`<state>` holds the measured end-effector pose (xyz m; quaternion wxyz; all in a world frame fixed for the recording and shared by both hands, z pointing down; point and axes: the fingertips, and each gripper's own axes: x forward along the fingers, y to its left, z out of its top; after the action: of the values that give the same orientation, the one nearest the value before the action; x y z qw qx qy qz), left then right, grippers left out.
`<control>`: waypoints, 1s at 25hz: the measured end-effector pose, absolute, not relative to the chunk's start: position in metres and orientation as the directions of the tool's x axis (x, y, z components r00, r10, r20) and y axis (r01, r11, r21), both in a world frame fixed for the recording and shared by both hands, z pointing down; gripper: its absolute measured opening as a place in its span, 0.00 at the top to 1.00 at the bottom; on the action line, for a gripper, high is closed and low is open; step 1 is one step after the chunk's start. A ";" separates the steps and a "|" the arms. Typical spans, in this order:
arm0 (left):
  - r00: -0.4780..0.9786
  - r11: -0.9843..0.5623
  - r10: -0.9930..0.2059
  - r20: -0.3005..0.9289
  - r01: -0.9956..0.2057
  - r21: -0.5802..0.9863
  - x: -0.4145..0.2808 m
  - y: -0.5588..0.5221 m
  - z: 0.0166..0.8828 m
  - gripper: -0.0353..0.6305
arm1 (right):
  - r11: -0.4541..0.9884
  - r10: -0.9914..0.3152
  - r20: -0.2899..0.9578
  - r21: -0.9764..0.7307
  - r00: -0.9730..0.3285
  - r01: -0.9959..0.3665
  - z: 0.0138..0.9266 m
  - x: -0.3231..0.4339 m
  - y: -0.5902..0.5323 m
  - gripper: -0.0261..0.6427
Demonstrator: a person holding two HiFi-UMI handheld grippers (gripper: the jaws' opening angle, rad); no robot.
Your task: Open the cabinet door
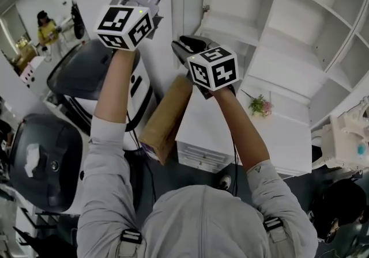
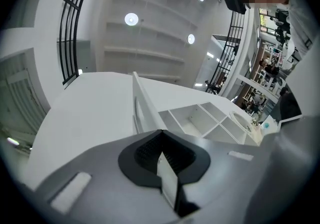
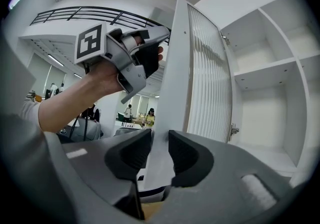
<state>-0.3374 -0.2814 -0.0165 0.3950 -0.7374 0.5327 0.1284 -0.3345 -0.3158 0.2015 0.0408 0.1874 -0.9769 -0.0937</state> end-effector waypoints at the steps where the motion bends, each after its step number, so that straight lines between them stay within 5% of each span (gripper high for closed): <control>1: 0.400 -0.118 -0.690 -0.604 -0.885 -0.451 -0.332 -0.277 -0.013 0.92 | 0.913 -0.367 0.032 0.202 -0.930 -0.353 0.202 -0.332 -0.314 0.79; 9: 0.327 0.013 -0.819 -0.471 -0.811 -0.586 -0.276 -0.273 0.045 0.92 | 0.873 -0.443 -0.015 0.218 -0.896 -0.436 0.209 -0.263 -0.337 0.86; 25: 0.432 -0.265 -0.851 -0.297 -0.843 -0.468 -0.114 -0.373 0.173 0.92 | 0.663 -0.731 -0.001 0.237 -0.683 -0.710 0.237 0.011 -0.411 0.96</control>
<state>-0.1139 -0.3727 0.1728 0.2894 -0.7953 0.5326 -0.0069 0.0109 -0.4114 0.2368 0.0472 0.3956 -0.9106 -0.1098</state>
